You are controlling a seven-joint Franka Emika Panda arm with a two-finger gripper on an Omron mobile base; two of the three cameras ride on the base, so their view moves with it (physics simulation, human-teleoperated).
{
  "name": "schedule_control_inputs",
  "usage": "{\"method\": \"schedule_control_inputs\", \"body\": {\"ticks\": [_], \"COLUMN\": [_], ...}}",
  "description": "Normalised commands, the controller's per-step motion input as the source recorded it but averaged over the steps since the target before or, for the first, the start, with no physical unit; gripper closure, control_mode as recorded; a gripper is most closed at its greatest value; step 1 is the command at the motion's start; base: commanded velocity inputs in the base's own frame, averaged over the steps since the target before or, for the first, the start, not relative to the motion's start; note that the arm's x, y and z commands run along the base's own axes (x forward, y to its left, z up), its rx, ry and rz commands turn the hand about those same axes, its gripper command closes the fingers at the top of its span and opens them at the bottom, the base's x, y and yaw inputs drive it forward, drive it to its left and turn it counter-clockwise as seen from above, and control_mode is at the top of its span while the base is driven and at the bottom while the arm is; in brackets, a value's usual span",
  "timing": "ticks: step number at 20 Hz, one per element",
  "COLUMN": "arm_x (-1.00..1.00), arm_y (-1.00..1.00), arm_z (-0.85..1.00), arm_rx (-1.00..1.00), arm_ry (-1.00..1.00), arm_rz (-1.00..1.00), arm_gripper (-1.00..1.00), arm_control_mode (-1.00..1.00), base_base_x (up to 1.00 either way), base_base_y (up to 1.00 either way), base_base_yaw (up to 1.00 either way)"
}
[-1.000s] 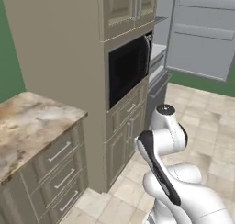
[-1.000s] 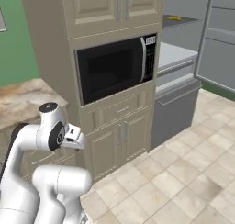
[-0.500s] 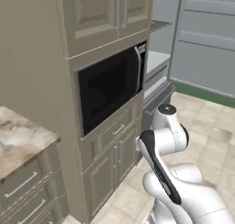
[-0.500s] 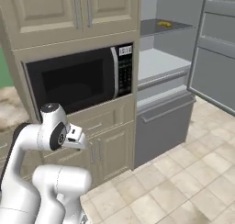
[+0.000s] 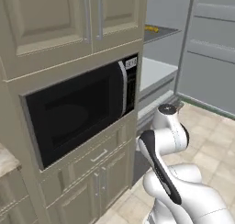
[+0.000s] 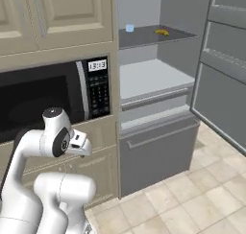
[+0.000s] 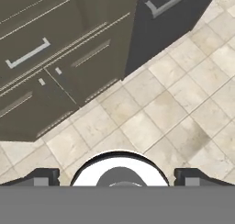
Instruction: Pick the banana and peach from the fridge and place them on the plate next to the blender to make a fruit smoothie.
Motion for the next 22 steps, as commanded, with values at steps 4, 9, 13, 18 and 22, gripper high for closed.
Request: {"method": "schedule_control_inputs", "body": {"ticks": [4,9,13,18,22], "arm_x": [0.00,0.00,0.00,0.00,0.00], "arm_y": [0.00,0.00,0.00,0.00,0.00], "arm_z": [0.00,0.00,0.00,0.00,0.00], "arm_rx": [0.00,0.00,0.00,0.00,0.00], "arm_ry": [0.00,0.00,0.00,0.00,0.00], "arm_rz": [0.00,0.00,0.00,0.00,0.00], "arm_gripper": [-1.00,-1.00,-1.00,-1.00,-1.00], "arm_control_mode": [1.00,1.00,1.00,1.00,1.00], "base_base_x": [1.00,1.00,1.00,0.90,0.53], "base_base_y": [-0.66,-0.60,-0.62,-0.64,-0.70], "base_base_yaw": [0.33,0.35,0.38,0.45,0.48]}}
